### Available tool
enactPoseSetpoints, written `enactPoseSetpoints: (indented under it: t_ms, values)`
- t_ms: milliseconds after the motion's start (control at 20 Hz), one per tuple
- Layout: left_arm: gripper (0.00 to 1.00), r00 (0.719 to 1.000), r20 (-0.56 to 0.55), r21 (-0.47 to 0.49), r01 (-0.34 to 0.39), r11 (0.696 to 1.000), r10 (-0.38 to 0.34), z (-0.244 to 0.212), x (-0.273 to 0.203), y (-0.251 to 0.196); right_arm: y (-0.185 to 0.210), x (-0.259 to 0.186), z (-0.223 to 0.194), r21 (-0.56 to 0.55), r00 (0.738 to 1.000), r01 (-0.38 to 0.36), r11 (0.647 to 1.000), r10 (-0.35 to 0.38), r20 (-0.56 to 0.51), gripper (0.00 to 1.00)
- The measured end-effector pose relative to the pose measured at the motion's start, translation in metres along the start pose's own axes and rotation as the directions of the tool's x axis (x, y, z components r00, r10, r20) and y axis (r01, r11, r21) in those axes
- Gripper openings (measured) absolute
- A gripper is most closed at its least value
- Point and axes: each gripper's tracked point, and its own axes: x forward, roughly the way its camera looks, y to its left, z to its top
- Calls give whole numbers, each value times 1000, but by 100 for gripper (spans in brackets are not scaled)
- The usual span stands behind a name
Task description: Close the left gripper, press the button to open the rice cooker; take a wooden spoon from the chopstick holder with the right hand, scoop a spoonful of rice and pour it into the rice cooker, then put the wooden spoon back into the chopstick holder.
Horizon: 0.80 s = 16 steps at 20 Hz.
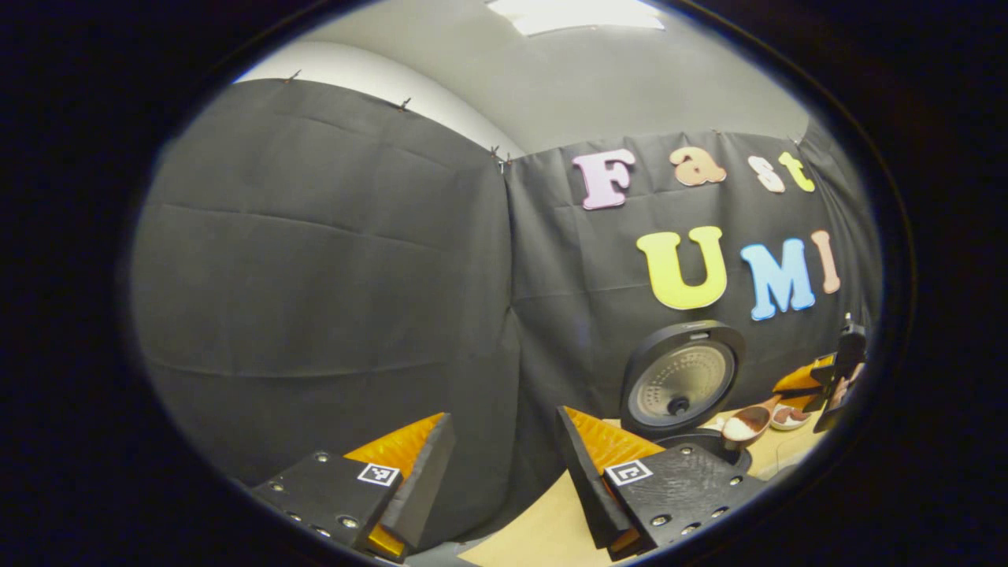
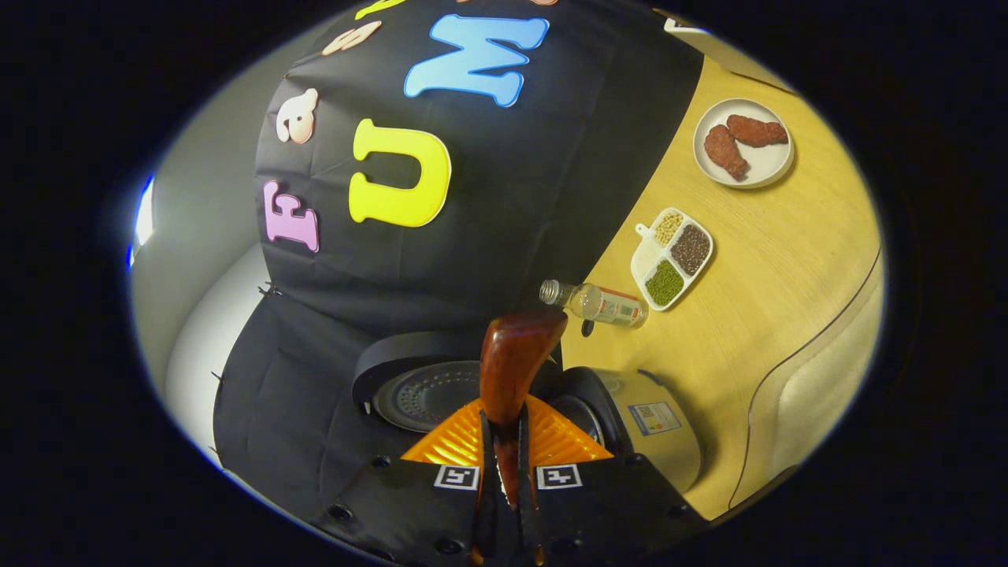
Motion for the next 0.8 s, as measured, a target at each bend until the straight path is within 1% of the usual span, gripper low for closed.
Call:
enactPoseSetpoints:
  t_ms: [50,100,350,500,600,650,800]
  values:
    - [78,1000,-5,-1,-12,1000,12,-3,-1,5,-1,7,-6,-20,1000,8,1000,-9,-5,9]
    - [78,1000,-11,-2,-23,1000,23,-5,-1,10,-4,13,-13,-43,1000,21,999,-22,-9,12]
    - [78,997,-39,-5,-61,998,60,-20,-4,28,-15,40,-43,-165,996,69,984,-77,-38,12]
    - [79,997,-44,-10,-69,998,68,-24,-4,31,-23,51,-55,-250,992,91,964,-109,-57,12]
    - [79,996,-47,-12,-72,997,71,-25,-2,31,-23,55,-60,-322,990,103,941,-127,-54,12]
    - [79,996,-48,-14,-72,997,71,-27,-1,29,-22,56,-61,-367,990,108,924,-134,-47,12]
    - [79,996,-47,-14,-70,997,69,-28,1,28,-24,60,-65,-509,987,115,853,-157,-39,12]
